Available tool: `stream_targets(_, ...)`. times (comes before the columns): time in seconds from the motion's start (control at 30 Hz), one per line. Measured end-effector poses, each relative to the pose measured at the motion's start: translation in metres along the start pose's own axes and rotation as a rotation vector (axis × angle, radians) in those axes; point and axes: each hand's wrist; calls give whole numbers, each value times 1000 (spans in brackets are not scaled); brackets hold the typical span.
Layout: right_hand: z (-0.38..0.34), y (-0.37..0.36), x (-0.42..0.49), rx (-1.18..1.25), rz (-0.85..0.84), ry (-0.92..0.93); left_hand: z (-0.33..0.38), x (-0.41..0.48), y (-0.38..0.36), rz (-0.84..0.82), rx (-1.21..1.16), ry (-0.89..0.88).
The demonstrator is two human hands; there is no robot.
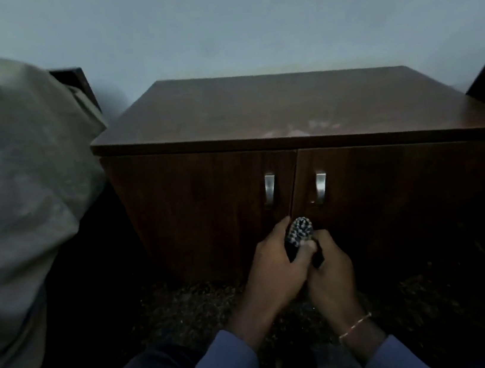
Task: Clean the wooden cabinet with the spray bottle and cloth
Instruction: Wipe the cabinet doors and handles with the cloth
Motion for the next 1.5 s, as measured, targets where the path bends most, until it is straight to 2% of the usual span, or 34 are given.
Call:
stream_targets(0.07,-5,7,-1,59,-81,-8,7,-2,2,112,-70,3)
stream_targets(0.17,-9,21,-5,272,-241,-39,15,-2,6,175,-179,59)
stream_targets(0.27,-13,24,-8,407,-192,-59,23,-7,7,127,-217,44)
stream_targets(0.4,-11,26,-4,327,-79,-59,27,-9,13,98,-312,64)
stream_targets(0.53,-14,38,0,373,-22,-61,12,-10,19,175,-738,214)
stream_targets(0.63,-20,43,3,373,-49,4,-8,-15,16,28,-1141,243)
stream_targets(0.7,-18,42,7,358,-127,-27,-18,-22,7,-71,-1259,206)
stream_targets(0.87,-14,35,8,415,-194,-88,-34,-27,0,-172,-1196,197)
stream_targets(0.93,-18,28,11,352,-190,-81,-30,-26,9,-163,-1116,200)
stream_targets(1.03,-20,15,21,110,-83,-110,-17,-20,22,51,-930,217)
stream_targets(1.13,-27,9,22,82,-5,-75,-20,-12,43,330,-625,184)
stream_targets(1.2,-31,6,22,85,-19,-48,-23,-8,58,423,-438,163)
stream_targets(1.37,-33,3,22,78,-38,-18,-9,1,67,482,-371,97)
stream_targets(1.5,-34,6,27,44,-7,-29,-2,8,58,395,-443,43)
Point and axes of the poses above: each hand's wrist, its own x-axis towards the middle knuckle, its own y-axis out of the back of the hand, z = x × y, and after that the axes turned 14 degrees about -z, right-handed
